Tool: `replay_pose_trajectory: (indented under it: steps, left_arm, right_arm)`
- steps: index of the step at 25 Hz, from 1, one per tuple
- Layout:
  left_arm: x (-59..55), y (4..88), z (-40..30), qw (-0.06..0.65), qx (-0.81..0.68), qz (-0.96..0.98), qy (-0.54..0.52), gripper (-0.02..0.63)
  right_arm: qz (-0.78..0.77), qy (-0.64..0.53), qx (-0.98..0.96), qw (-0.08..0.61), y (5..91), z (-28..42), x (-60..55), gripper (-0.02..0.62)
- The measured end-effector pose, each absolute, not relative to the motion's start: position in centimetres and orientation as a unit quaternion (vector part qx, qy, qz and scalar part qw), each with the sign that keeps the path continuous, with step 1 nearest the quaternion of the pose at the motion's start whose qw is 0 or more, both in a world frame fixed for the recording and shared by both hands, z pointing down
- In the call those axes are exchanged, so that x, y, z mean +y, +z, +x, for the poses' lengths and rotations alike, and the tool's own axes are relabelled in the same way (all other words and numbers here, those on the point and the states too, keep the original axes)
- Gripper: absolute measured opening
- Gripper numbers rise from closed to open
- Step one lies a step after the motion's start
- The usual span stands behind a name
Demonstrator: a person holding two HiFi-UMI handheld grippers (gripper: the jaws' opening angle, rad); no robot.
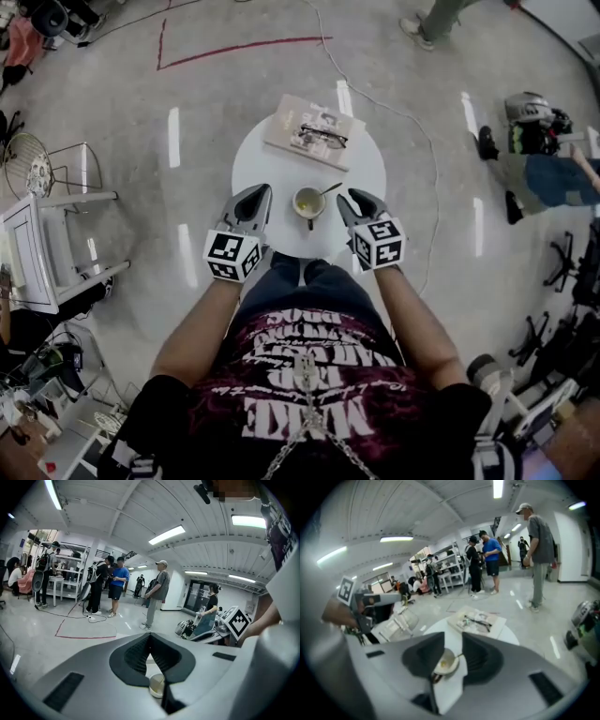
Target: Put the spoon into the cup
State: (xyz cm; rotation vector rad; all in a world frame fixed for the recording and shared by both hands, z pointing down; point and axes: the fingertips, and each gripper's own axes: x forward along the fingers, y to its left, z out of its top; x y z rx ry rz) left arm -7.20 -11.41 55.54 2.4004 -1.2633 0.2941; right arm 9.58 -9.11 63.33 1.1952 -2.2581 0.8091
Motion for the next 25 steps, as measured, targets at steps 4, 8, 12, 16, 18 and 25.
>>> replay_pose_trajectory:
  steps: [4,8,12,16,18,25]
  left_arm:
    - [-11.6,55.7,-7.3,0.207,-0.453,0.861,0.107,0.029]
    - [-11.4,55.7,-7.6,0.206,-0.452,0.860,0.113,0.029]
    - [-11.0,55.8,-8.7,0.206,-0.456,0.857,0.120,0.029]
    - [-11.0,55.5,-10.0,0.201,-0.461,0.855,0.124,0.029]
    - [-11.1,55.4,-10.5,0.198,-0.463,0.855,0.125,0.029]
    - [-10.8,55.1,-11.6,0.193,-0.459,0.858,0.131,0.029]
  right_arm:
    - [0.438,0.321,-0.807,0.231,65.8,9.7,-9.6,0.120]
    - [0.435,0.334,-0.802,0.237,67.7,9.6,-10.2,0.120]
    - [0.434,0.348,-0.796,0.239,69.4,9.4,-10.4,0.118]
    - [0.434,0.361,-0.792,0.232,70.3,8.8,-10.7,0.118]
    - [0.436,0.364,-0.789,0.235,70.8,8.7,-11.0,0.118]
    - [0.452,0.366,-0.774,0.251,72.2,9.1,-10.5,0.046]
